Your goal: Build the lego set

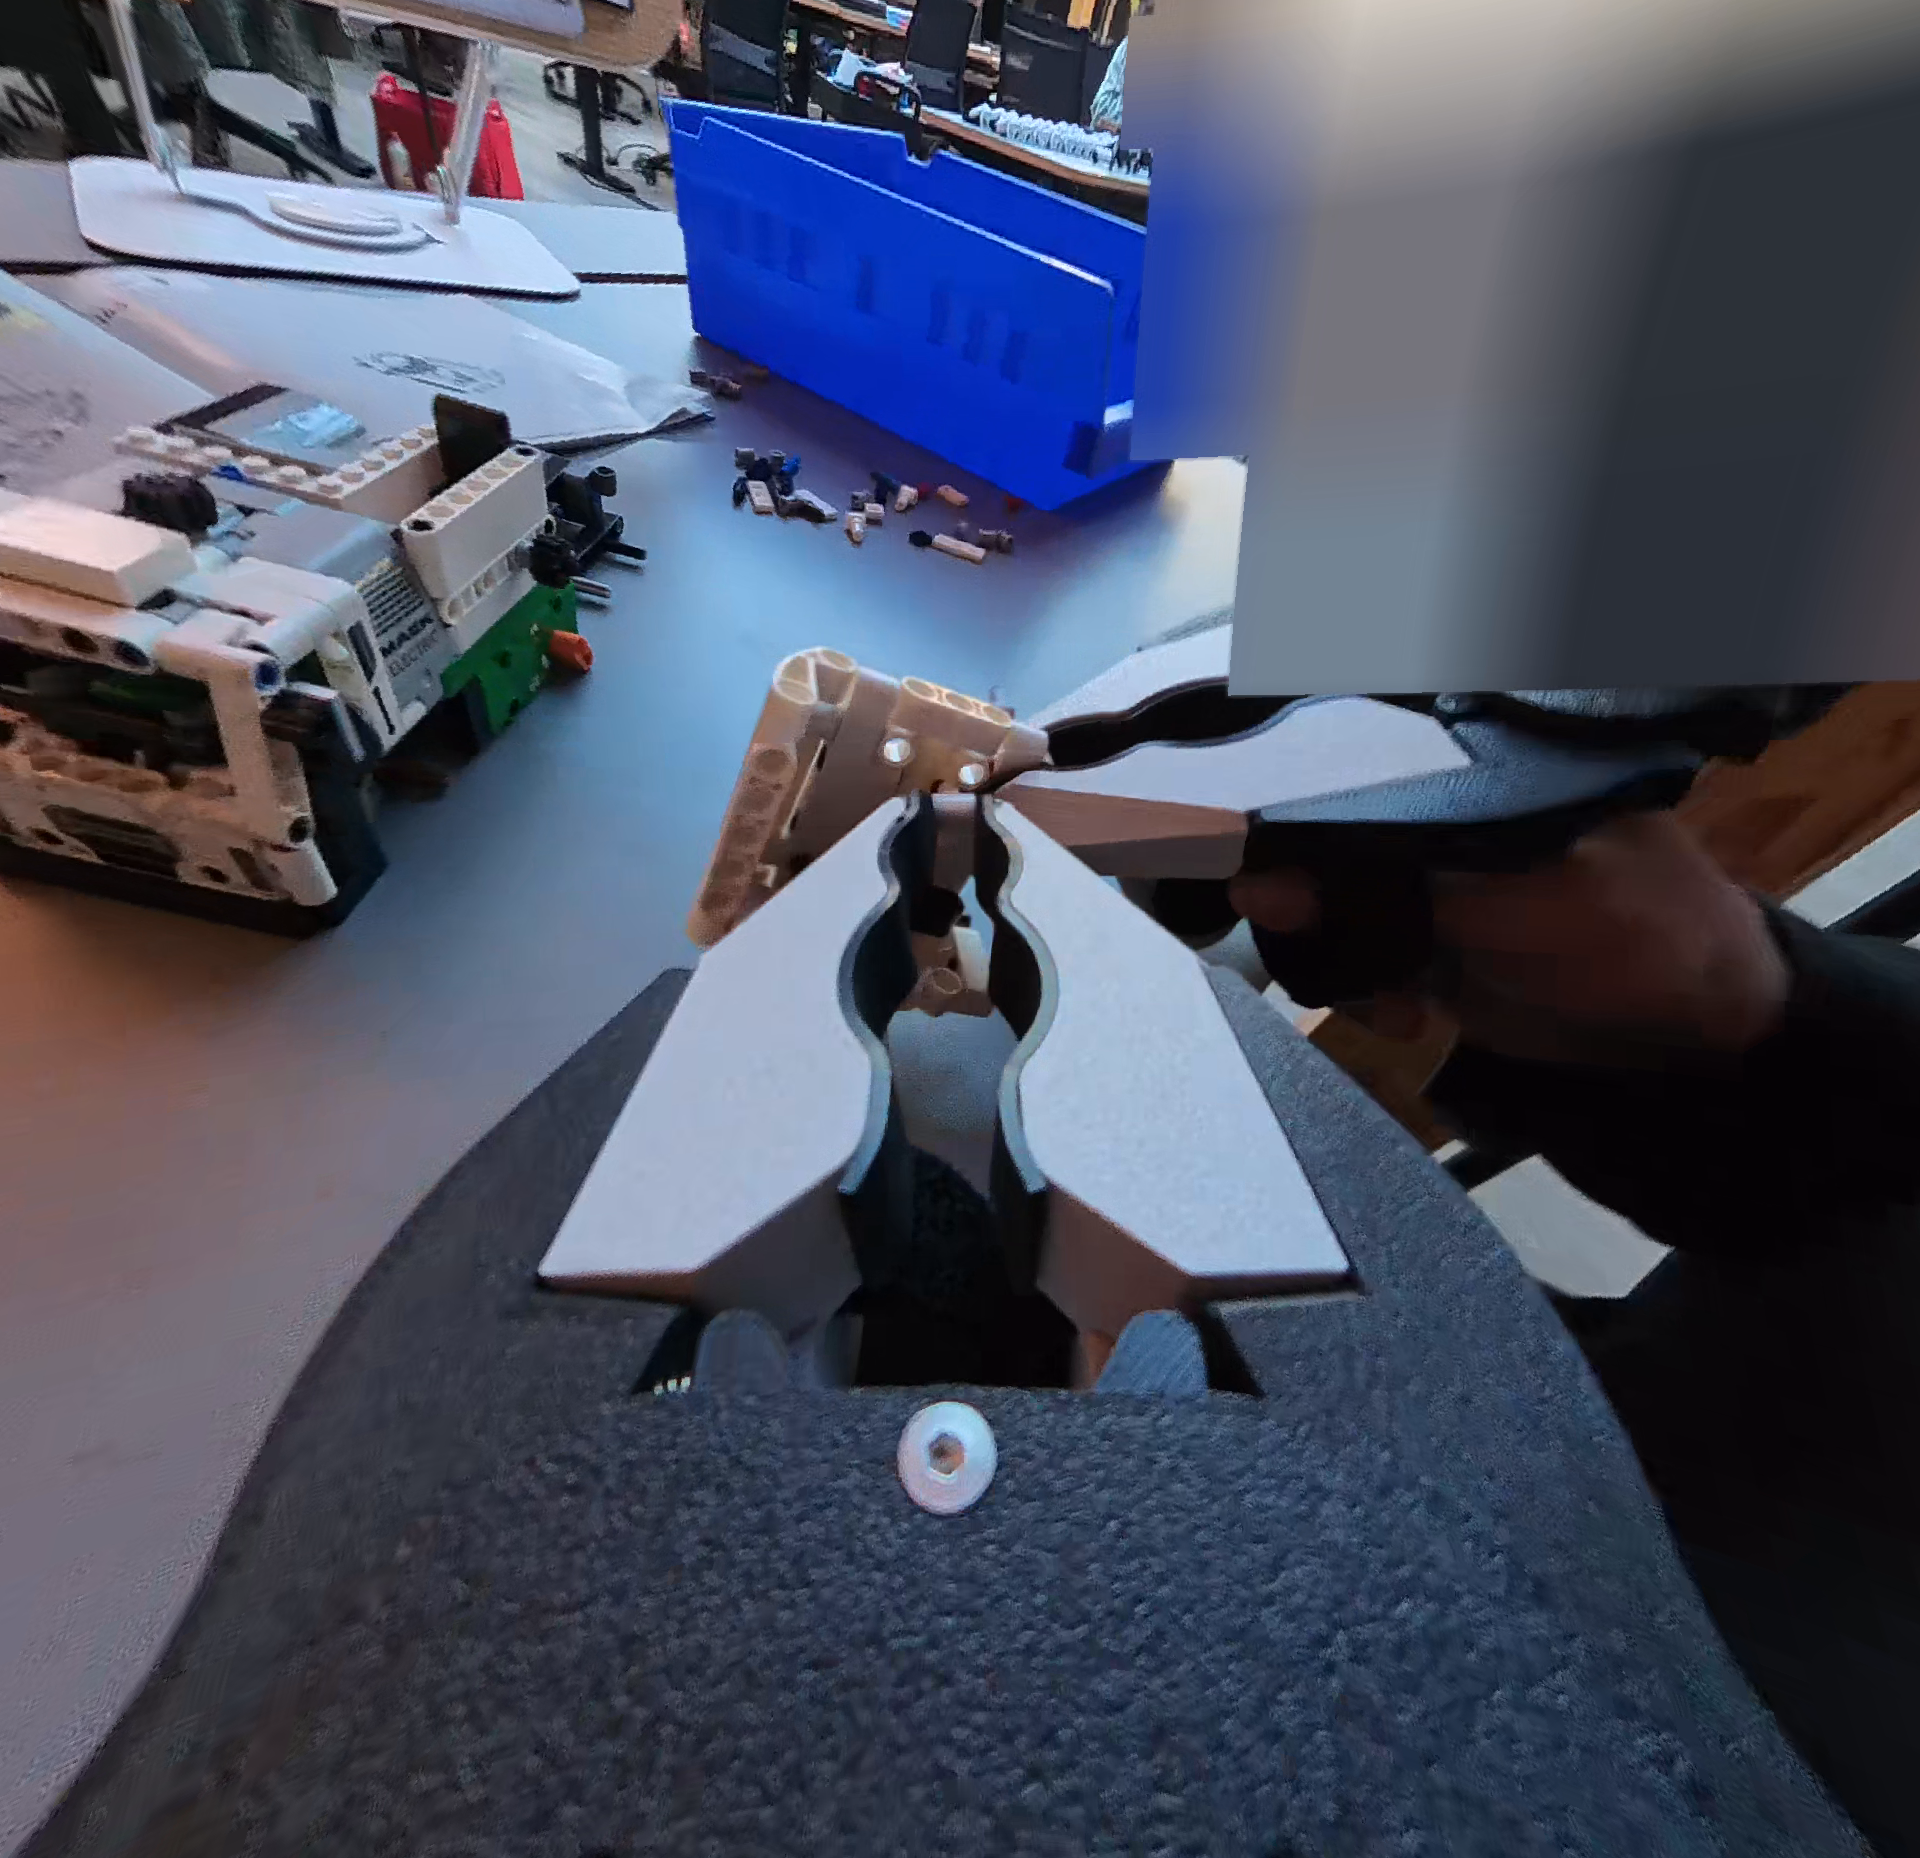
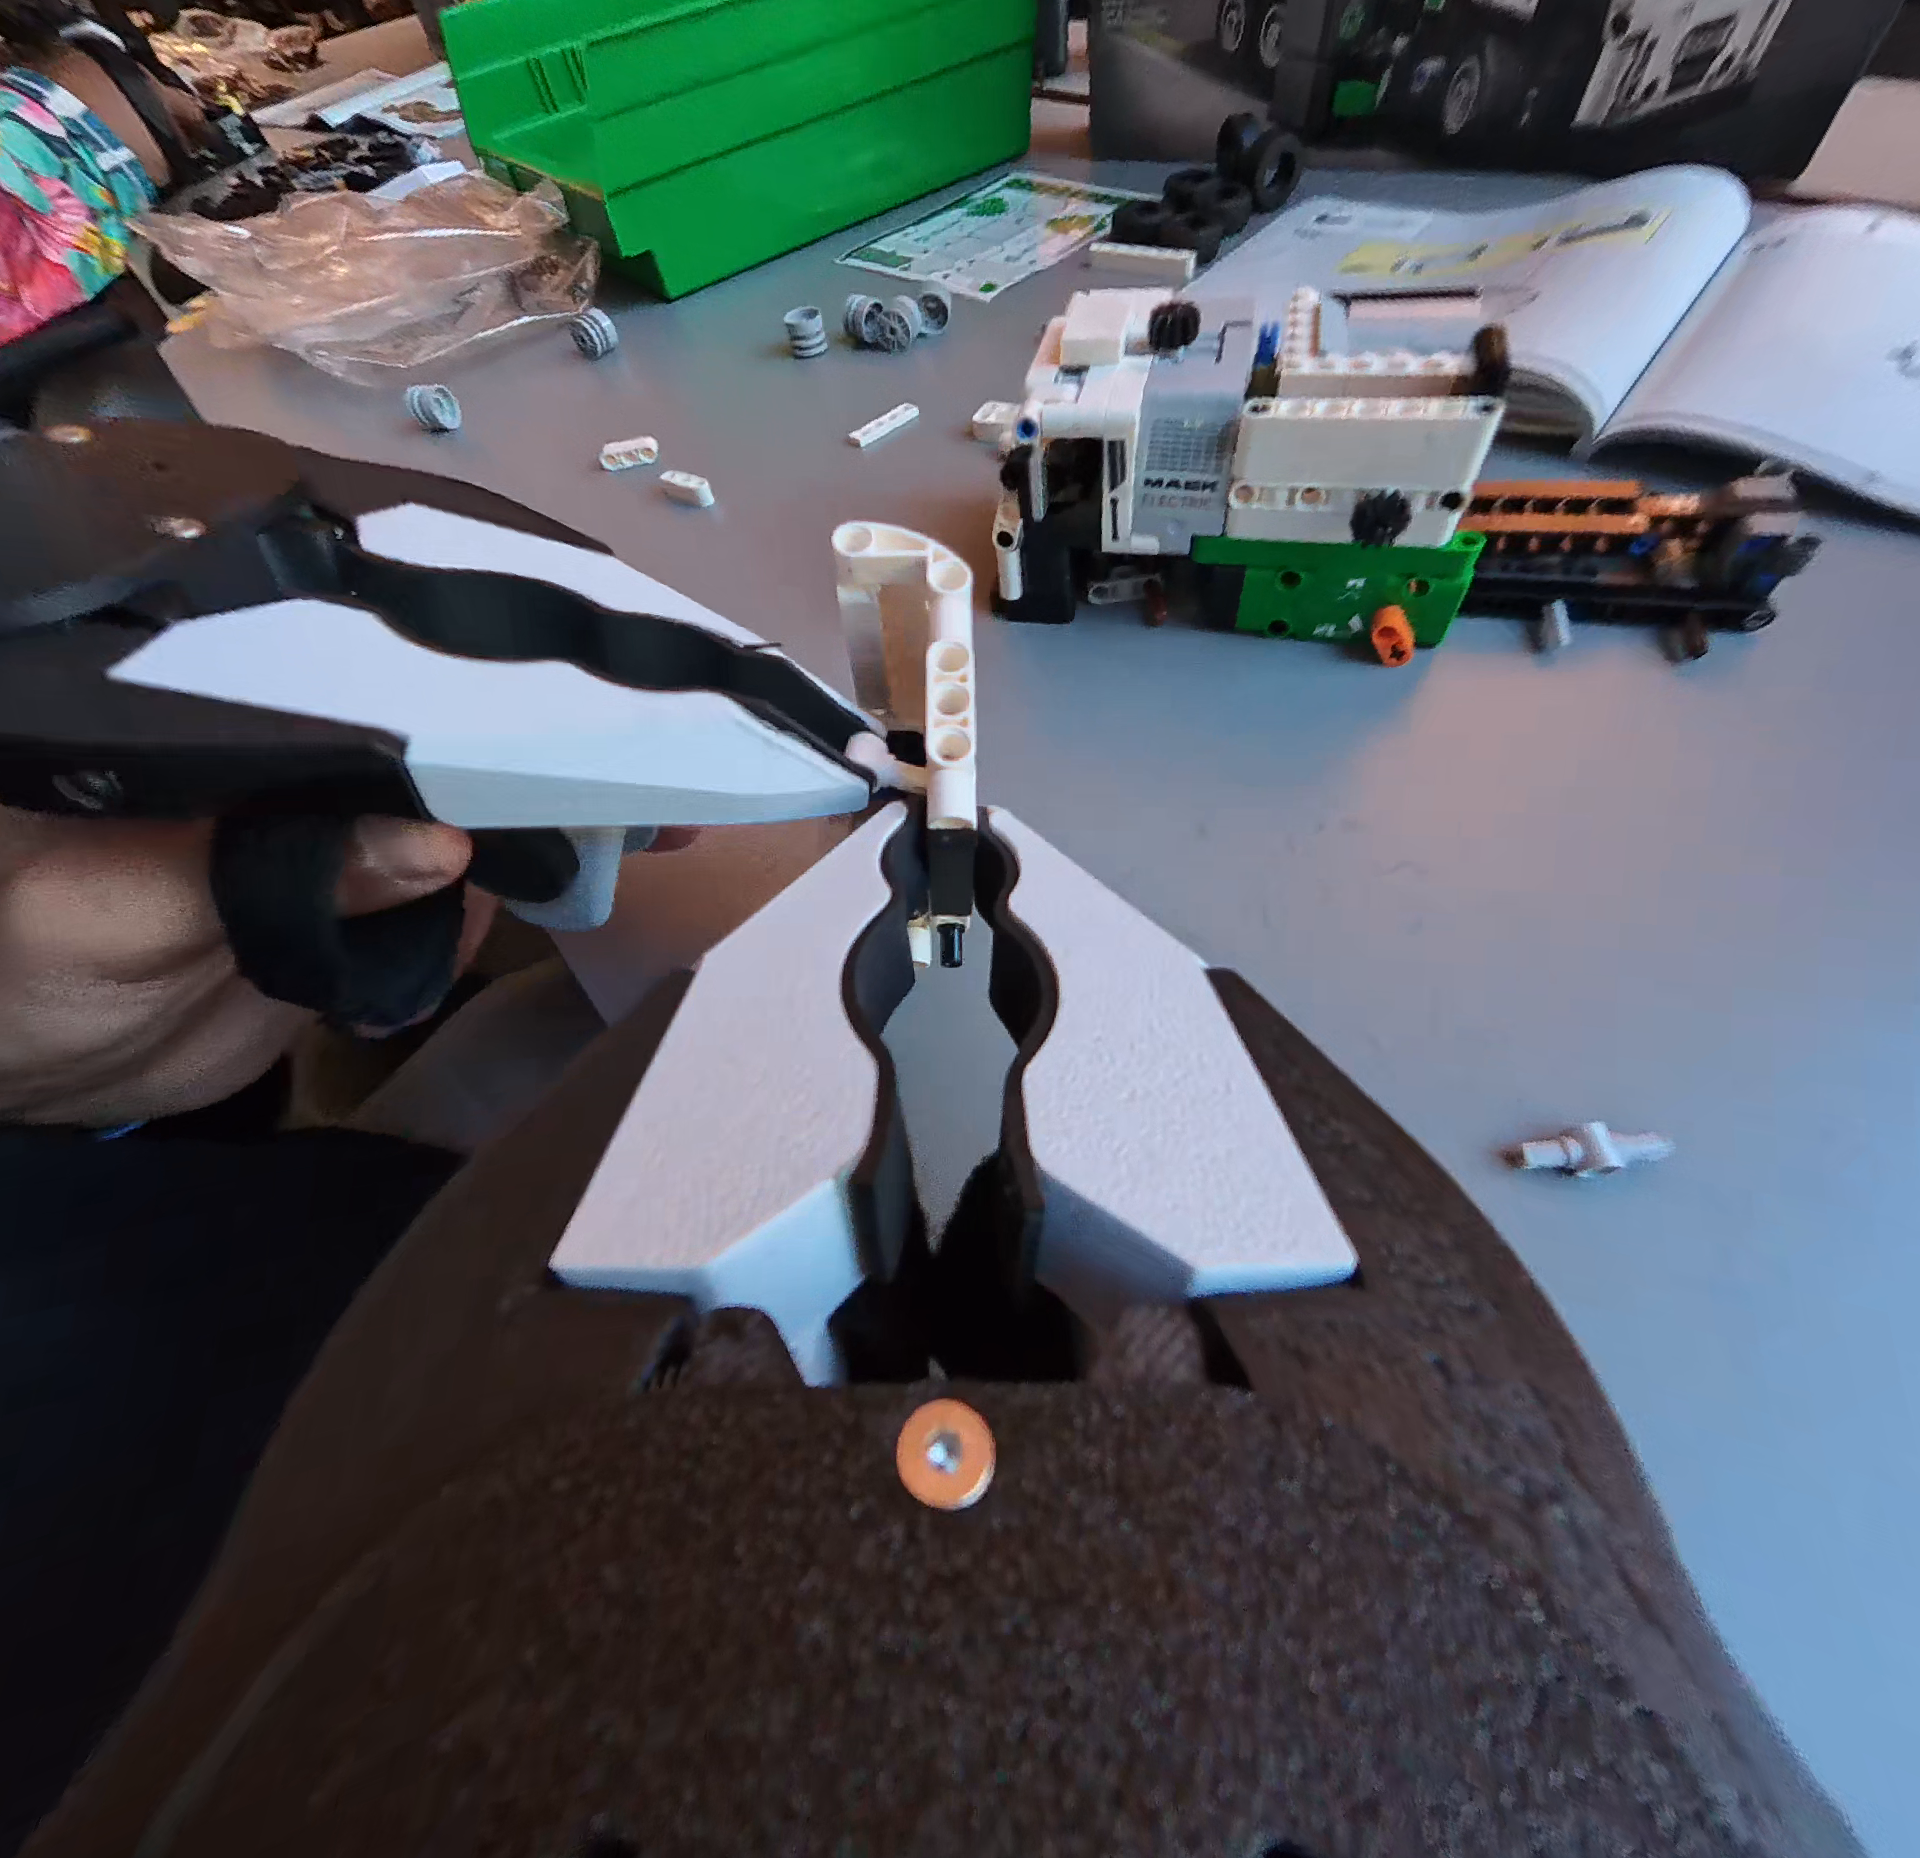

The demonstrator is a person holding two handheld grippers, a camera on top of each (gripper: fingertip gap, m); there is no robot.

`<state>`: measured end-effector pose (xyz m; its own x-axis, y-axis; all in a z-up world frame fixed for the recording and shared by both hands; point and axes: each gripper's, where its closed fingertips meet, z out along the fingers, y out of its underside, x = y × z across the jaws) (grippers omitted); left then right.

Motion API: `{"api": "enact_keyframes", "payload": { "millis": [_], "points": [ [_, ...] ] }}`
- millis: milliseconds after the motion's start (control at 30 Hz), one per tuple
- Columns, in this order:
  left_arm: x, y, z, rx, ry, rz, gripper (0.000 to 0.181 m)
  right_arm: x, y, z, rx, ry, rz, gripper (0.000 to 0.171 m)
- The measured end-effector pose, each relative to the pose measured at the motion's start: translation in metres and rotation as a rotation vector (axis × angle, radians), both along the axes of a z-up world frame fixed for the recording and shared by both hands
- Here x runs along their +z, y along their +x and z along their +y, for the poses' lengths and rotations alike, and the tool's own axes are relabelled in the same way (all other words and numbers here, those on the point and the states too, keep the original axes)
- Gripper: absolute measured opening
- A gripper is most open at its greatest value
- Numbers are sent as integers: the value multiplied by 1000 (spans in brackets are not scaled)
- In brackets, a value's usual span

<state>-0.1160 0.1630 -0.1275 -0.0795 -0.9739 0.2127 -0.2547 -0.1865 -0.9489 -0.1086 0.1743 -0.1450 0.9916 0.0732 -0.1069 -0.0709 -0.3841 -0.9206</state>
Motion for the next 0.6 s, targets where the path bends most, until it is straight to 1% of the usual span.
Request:
{"api": "enact_keyframes", "payload": {
  "millis": [67,167,233,400,600],
  "points": [
    [6,0,0,-7,-109,-28,6,6,1,1,-24,37,-47,7],
    [17,-1,-1,-46,-331,-85,6,13,3,3,-55,82,-94,7],
    [18,0,-2,-63,-439,-97,5,15,4,4,-70,102,-126,7],
    [16,1,-1,-66,-526,-94,5,15,4,4,-75,125,-175,7],
    [20,0,3,-64,-642,-121,6,20,5,8,-124,160,-266,7]
  ]
}}
